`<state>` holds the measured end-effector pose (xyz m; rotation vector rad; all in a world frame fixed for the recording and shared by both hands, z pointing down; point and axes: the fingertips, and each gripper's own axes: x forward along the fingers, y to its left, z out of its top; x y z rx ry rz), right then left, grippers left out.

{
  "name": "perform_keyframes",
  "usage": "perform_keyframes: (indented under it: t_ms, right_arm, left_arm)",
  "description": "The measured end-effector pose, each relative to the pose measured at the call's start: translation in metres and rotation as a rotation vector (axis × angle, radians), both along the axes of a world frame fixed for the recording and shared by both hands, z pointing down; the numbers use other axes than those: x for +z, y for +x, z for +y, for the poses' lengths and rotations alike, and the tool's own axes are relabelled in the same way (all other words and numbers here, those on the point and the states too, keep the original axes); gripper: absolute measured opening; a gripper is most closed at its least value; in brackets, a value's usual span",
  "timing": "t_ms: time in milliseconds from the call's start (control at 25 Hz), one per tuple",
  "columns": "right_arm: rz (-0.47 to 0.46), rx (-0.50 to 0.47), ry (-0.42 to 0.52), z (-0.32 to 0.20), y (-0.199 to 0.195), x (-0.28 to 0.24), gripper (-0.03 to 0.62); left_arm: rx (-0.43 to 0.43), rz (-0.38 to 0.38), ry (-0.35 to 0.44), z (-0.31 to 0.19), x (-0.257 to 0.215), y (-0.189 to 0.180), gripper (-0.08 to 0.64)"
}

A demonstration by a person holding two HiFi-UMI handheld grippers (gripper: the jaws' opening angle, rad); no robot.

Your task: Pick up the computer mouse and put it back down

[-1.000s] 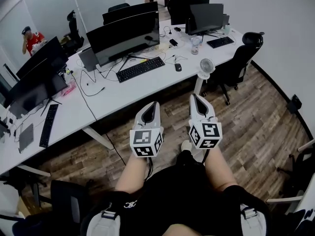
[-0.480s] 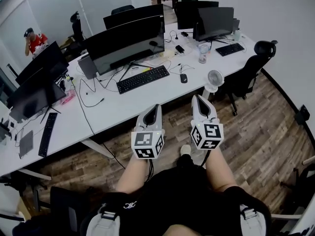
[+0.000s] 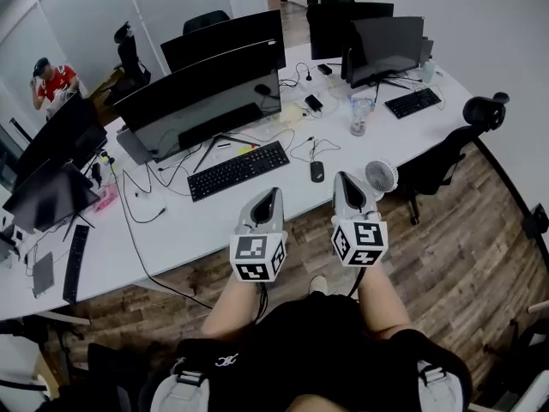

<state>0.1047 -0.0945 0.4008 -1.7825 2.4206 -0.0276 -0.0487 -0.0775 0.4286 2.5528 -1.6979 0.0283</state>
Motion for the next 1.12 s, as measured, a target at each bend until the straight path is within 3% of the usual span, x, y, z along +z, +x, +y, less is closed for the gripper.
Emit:
perform_keyframes:
  t_ms: [320, 720, 920, 1120]
  right_arm:
    - [0.005, -0.032, -0.045, -0.11, 0.026, 0.006, -0.003]
    - [0.012, -0.028, -0.107, -0.189, 0.018, 0.034, 0.002]
    - [-0.01, -0.004, -0.125, -0.224, 0.015, 0.053, 0.072]
    - [0.006, 0.008, -0.234, -0.253, 0.011, 0.101, 0.127]
  left_arm:
    - [-0.025, 0.009, -0.016, -0.103, -0.005, 0.033, 0.051]
    - [-0.041, 0.007, -0.077, -0.169, 0.015, 0.026, 0.051]
    - [-0.02, -0.003, -0.09, -0.2, 0.019, 0.021, 0.051]
    - [-0.007, -0.011, -0.097, -0.222, 0.024, 0.015, 0.051]
